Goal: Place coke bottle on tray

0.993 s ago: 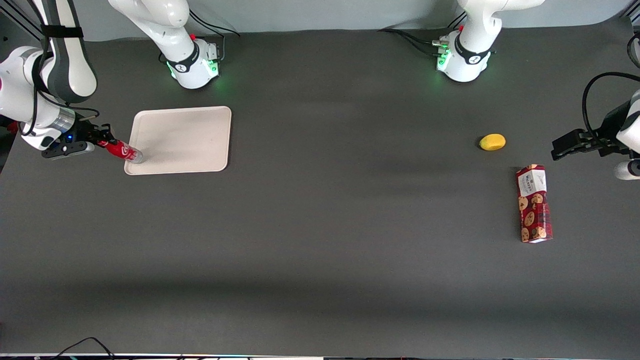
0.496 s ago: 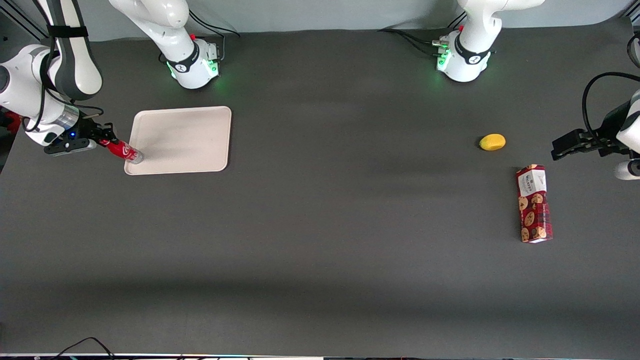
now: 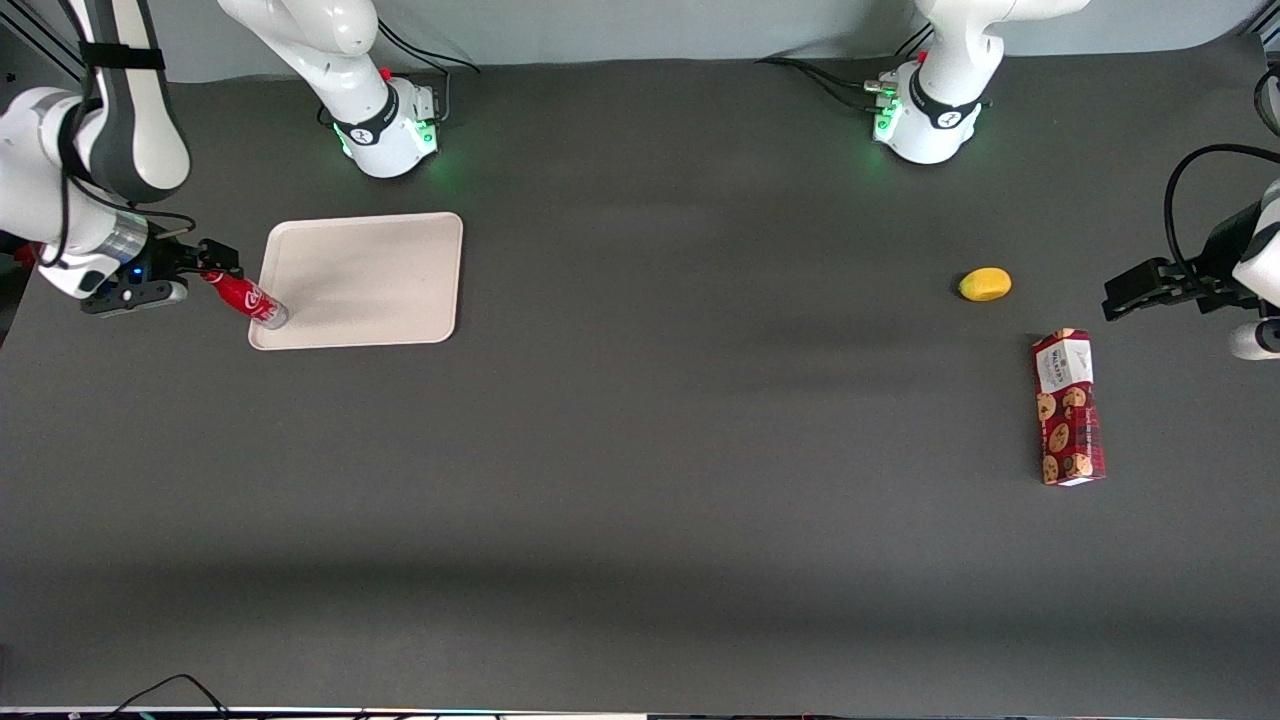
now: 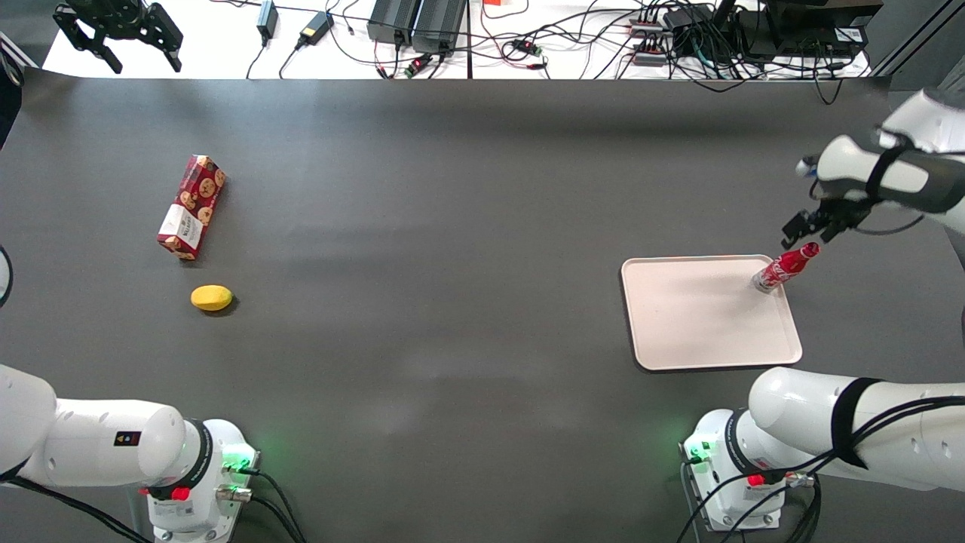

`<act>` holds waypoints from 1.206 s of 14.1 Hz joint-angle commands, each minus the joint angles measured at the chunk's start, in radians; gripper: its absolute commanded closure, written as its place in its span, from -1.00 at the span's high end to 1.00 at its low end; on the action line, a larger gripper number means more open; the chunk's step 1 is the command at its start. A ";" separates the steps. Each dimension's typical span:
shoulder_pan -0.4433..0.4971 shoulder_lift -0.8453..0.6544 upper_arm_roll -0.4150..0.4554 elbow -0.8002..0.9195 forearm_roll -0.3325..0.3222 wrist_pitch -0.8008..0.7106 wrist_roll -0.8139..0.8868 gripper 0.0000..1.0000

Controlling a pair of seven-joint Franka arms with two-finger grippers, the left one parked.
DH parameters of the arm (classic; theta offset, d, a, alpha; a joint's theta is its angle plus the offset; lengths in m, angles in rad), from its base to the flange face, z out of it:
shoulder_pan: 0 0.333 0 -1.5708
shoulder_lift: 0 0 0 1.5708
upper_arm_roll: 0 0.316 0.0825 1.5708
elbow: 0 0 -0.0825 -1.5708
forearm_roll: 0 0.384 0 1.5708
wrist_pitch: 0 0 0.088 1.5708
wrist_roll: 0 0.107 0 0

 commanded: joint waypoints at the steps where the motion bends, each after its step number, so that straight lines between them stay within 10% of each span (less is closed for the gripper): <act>1: -0.001 0.008 0.077 0.201 0.009 -0.160 0.051 1.00; 12: 0.004 0.264 0.354 0.926 0.002 -0.457 0.342 1.00; 17: 0.352 0.259 0.020 0.944 0.008 -0.480 0.411 1.00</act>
